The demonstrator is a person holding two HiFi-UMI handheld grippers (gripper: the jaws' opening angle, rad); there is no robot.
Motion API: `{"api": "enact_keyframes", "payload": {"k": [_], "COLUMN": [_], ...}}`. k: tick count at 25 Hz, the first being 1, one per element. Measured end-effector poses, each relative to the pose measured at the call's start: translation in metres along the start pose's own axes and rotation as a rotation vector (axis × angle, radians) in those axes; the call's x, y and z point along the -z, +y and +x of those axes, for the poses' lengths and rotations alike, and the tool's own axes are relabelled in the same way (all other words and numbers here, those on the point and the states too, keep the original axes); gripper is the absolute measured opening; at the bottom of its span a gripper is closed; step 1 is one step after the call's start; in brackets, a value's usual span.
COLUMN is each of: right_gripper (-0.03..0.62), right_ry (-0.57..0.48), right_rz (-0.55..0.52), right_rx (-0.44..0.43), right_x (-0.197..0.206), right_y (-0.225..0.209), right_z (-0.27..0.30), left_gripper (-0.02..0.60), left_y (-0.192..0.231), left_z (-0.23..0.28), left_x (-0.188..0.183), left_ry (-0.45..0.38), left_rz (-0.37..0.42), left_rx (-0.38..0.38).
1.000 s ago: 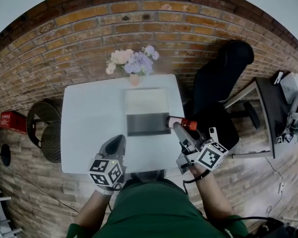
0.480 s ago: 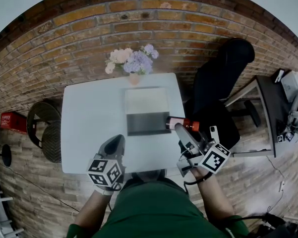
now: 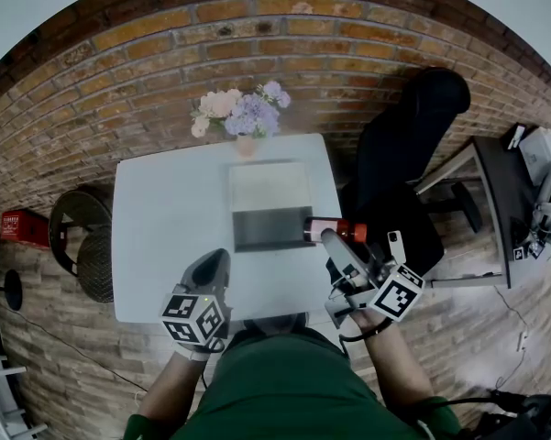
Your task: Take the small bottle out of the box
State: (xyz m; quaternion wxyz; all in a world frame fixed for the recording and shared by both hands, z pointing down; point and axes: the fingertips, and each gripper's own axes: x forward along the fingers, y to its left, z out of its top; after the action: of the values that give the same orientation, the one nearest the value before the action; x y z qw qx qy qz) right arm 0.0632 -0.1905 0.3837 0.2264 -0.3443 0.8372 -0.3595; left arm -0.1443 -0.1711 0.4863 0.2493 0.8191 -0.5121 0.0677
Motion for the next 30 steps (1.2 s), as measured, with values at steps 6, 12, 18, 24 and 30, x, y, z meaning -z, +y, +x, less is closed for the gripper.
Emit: {"api": "enact_keyframes", "payload": {"k": [6,12,18,24,30], "right_gripper": [0.222,0.222,0.222,0.222,0.222], "right_ry": [-0.007,-0.006,-0.002,0.004,0.01], "right_rz": [0.013,0.009,0.013,0.017,0.023], "right_rx": [-0.013,-0.012,-0.014,-0.01,-0.008], "right_x": [-0.0003,0.002,0.0033,0.0039,0.0053], "right_y": [0.0,-0.0008,-0.0013,-0.0017,-0.0031], "right_z": [0.0008,0.0016,0.0019,0.0019,0.0019], "left_gripper": [0.015,0.014,0.014,0.015,0.015], "left_y": [0.0023,0.0049,0.0044,0.0042,0.0055], "left_z": [-0.0003,-0.001,-0.0009,-0.0009,0.0001], "left_x": [0.0028,0.0055,0.0045,0.0042,0.0073], "left_ry": [0.006,0.014,0.011,0.012,0.018], "left_rz": [-0.005,-0.007,-0.008,-0.01,-0.011], "left_rx": [-0.009,-0.016,-0.019,-0.02,-0.026]}}
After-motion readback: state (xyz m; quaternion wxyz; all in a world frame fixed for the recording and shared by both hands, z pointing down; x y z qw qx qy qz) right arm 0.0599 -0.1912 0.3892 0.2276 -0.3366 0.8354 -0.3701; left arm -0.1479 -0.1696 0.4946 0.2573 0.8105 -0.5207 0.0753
